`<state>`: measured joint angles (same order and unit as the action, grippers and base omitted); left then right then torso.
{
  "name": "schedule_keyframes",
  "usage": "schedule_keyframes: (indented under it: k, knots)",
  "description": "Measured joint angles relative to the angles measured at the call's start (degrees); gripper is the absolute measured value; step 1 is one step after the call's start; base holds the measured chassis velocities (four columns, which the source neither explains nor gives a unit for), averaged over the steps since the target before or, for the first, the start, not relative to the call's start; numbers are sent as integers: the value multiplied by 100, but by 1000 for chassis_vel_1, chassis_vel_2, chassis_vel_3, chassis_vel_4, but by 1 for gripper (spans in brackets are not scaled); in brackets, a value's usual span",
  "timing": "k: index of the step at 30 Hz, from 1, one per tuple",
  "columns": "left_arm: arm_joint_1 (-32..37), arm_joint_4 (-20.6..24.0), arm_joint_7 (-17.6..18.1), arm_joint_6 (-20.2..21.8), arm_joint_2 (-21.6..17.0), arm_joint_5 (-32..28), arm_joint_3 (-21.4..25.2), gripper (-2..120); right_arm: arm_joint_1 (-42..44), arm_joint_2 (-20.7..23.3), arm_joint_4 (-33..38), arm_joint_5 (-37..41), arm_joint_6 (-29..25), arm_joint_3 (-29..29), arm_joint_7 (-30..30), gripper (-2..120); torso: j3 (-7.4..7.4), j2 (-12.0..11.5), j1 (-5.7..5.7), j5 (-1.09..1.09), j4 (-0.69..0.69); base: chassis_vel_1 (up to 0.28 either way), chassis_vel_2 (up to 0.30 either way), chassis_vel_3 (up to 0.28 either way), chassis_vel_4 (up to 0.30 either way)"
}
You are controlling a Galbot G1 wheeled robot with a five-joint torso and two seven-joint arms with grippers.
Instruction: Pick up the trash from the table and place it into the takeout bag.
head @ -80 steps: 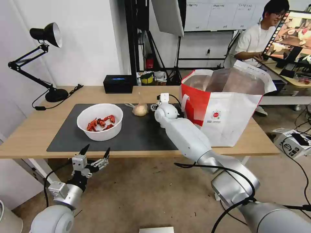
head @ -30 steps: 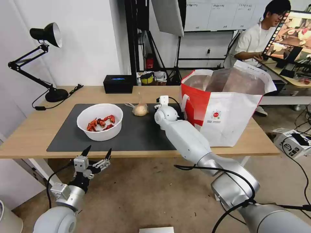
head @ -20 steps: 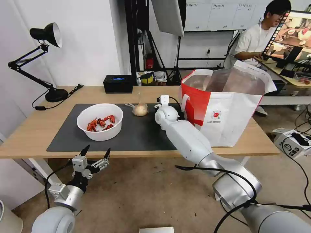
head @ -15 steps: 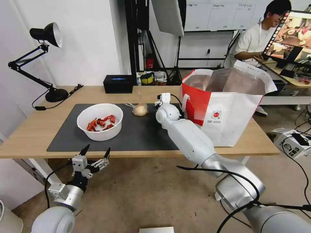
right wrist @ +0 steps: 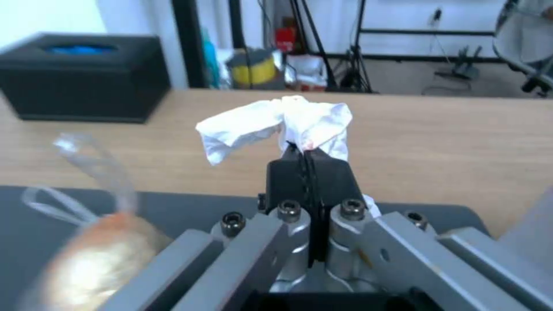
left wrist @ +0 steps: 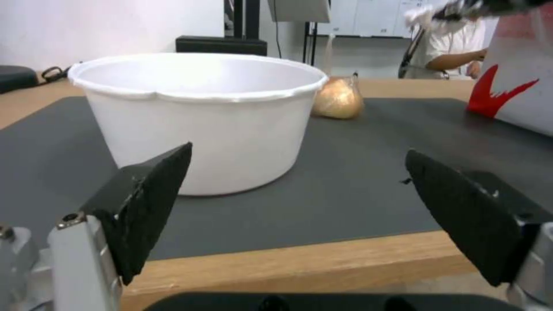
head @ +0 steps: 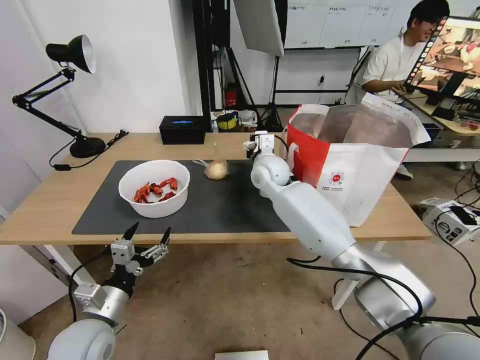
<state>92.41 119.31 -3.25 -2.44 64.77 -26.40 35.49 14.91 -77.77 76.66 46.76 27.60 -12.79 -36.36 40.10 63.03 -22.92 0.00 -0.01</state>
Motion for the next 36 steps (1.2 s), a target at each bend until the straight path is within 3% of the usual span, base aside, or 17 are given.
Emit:
schedule_keyframes:
  k: [13, 22, 28, 36]
  knots:
    - [217, 121, 1, 0, 102, 42, 115, 100, 890, 468, 1678, 196, 142, -108, -294, 0, 0, 0, 0, 0, 1, 0, 0, 0, 0]
    - [342, 170, 0, -24, 172, 117, 166, 100, 1309, 821, 2663, -24, -12, -75, -152, 0, 0, 0, 1, 1, 1, 0, 0, 0, 0]
    - [451, 223, -1, -48, 233, 157, 184, 100, 1521, 1076, 3268, -417, -525, 344, 327, 0, 0, 0, 0, 1, 1, 0, 0, 0, 0]
    - [484, 294, -1, -57, 228, 170, 260, 100, 1509, 1434, 3819, -391, -600, 1143, 378, 0, 0, 0, 1, 2, 0, 0, 0, 0, 0]
